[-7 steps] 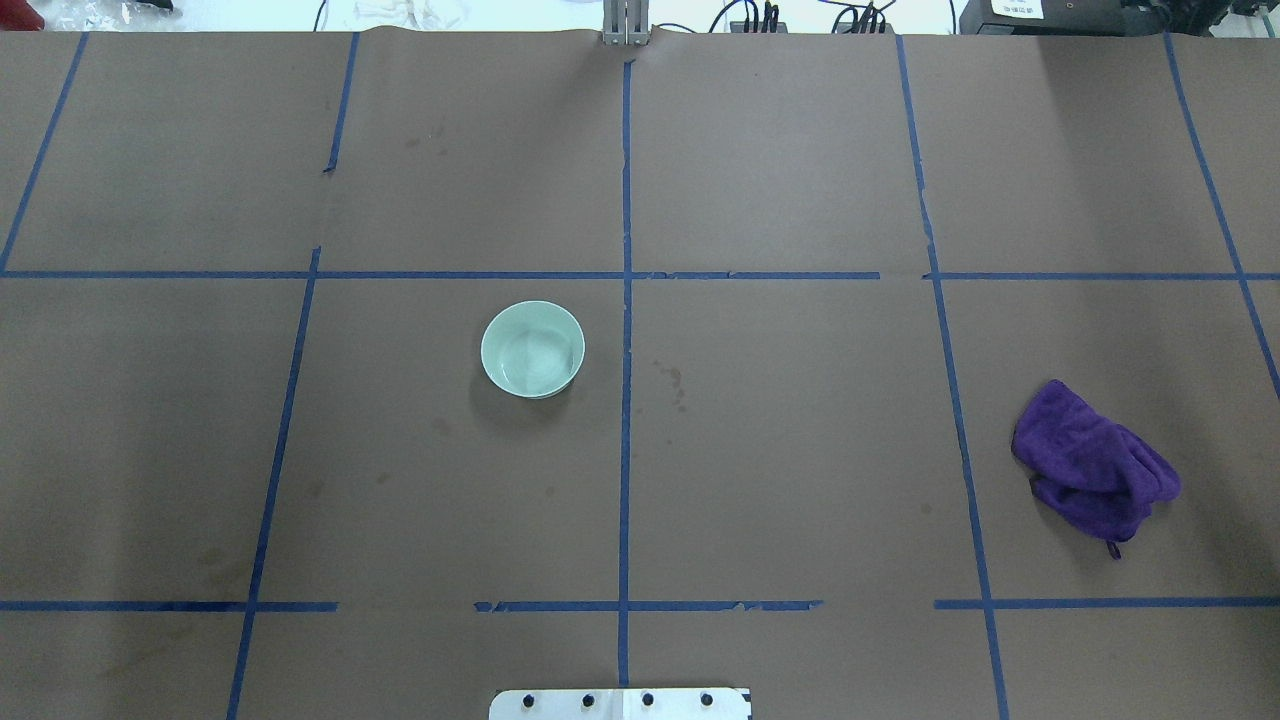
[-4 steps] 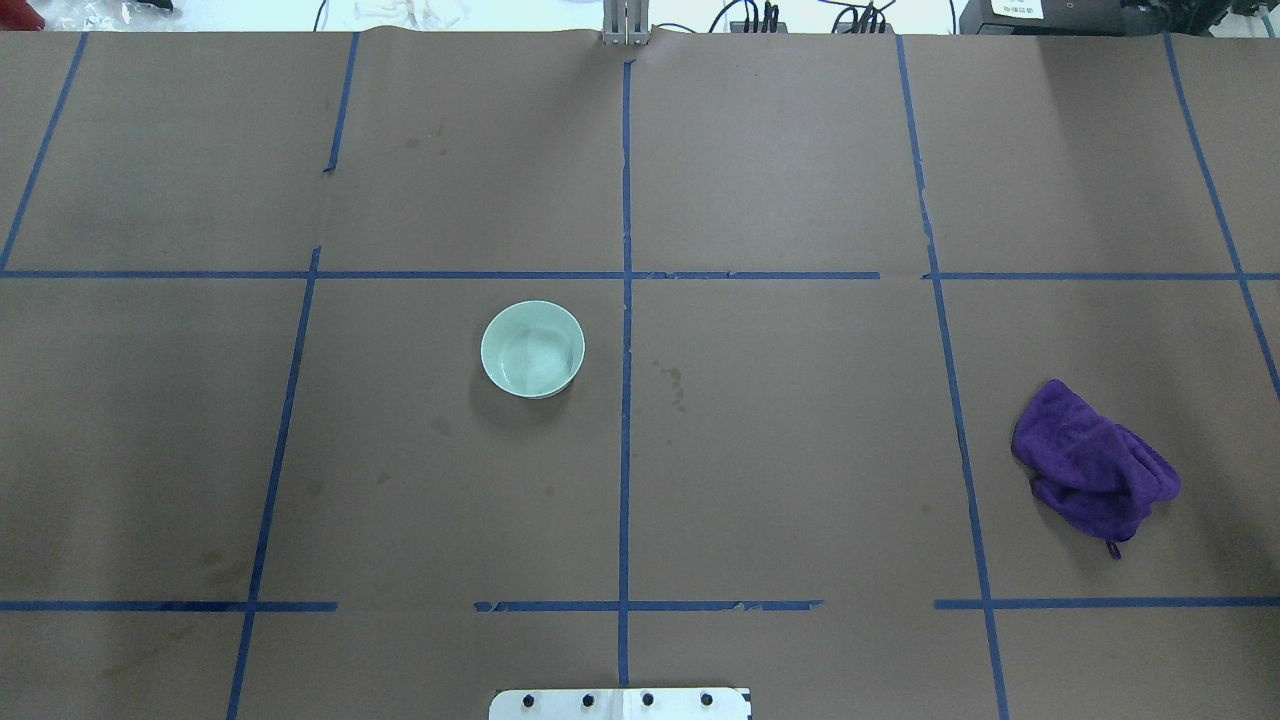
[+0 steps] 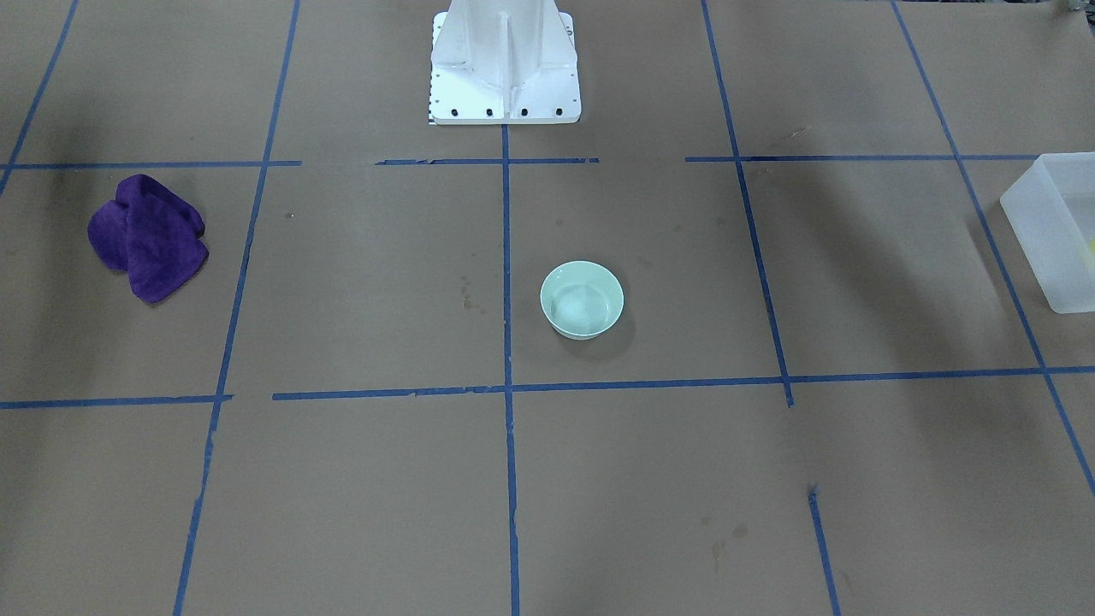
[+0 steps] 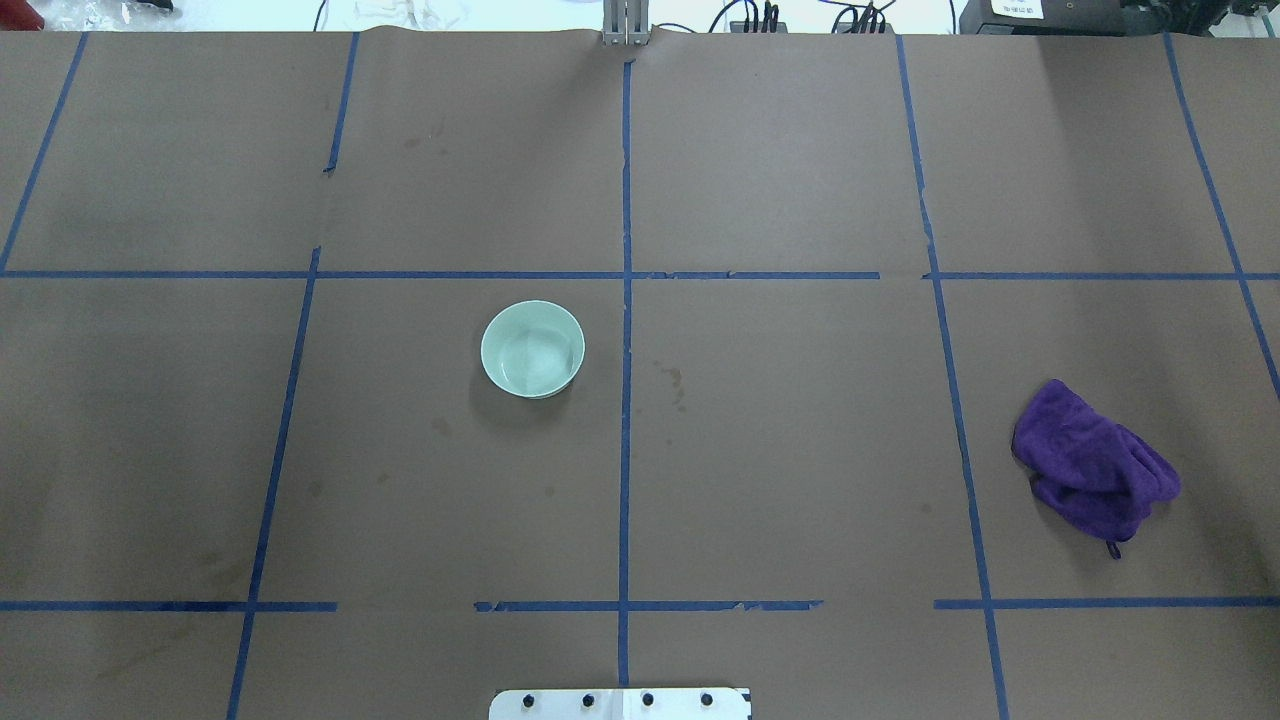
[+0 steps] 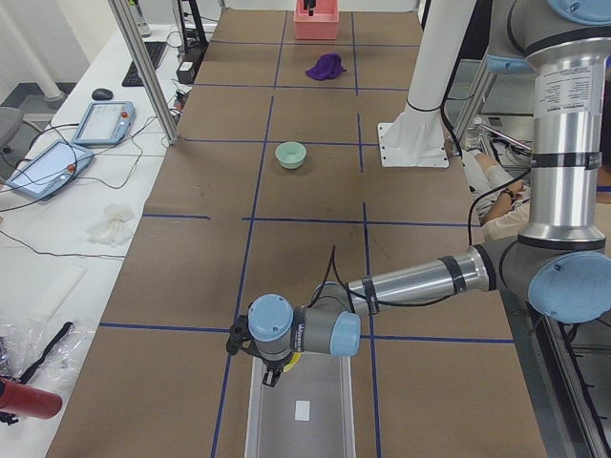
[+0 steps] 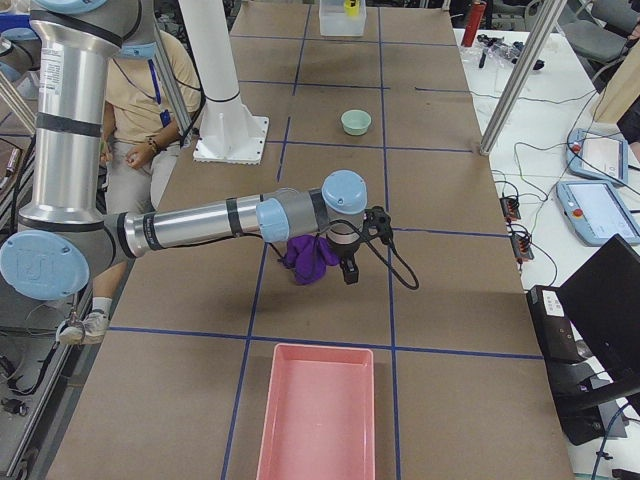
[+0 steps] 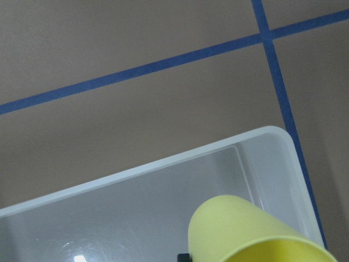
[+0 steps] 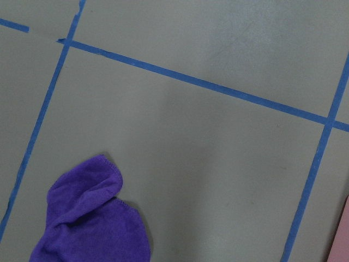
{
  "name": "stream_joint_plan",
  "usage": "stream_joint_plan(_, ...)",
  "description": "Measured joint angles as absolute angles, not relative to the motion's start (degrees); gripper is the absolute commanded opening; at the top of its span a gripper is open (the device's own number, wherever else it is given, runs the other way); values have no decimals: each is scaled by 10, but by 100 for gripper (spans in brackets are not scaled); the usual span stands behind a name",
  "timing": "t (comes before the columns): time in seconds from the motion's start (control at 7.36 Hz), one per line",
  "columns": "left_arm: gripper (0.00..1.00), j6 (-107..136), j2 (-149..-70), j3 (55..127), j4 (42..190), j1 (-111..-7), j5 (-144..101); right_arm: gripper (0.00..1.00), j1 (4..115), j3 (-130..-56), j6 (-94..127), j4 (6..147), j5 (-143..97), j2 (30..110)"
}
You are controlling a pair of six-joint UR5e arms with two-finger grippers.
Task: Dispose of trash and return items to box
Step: 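Lower the yellow cup into the clear plastic bin and open the left gripper, then reach the right gripper to the purple cloth and grasp it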
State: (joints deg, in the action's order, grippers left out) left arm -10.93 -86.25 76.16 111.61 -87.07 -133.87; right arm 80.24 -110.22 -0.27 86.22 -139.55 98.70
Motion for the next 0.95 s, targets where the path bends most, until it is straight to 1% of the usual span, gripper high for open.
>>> stream_joint_plan(0.14, 23, -109, -866, 754, 1118, -861, -1339, 100, 800, -1102, -3, 862, -1396, 987)
stream_joint_plan(0.27, 50, -110, -869, 746, 1122, -856, -1337, 100, 799, -1102, -3, 862, -1396, 987)
stream_joint_plan(0.41, 58, -110, -871, 742, 1124, -854, -1336, 100, 798, -1103, -3, 861, -1396, 987)
stream_joint_plan(0.68, 62, -111, -871, 741, 1124, -853, -1334, 100, 797, -1104, -2, 861, -1399, 987)
stream_joint_plan(0.81, 73, -111, -871, 755, 1122, -853, -1334, 100, 794, -1104, 0, 860, -1408, 986)
stream_joint_plan(0.95, 73, -111, -870, 783, 1119, -855, -1334, 100, 784, -1106, 19, 854, -1420, 986)
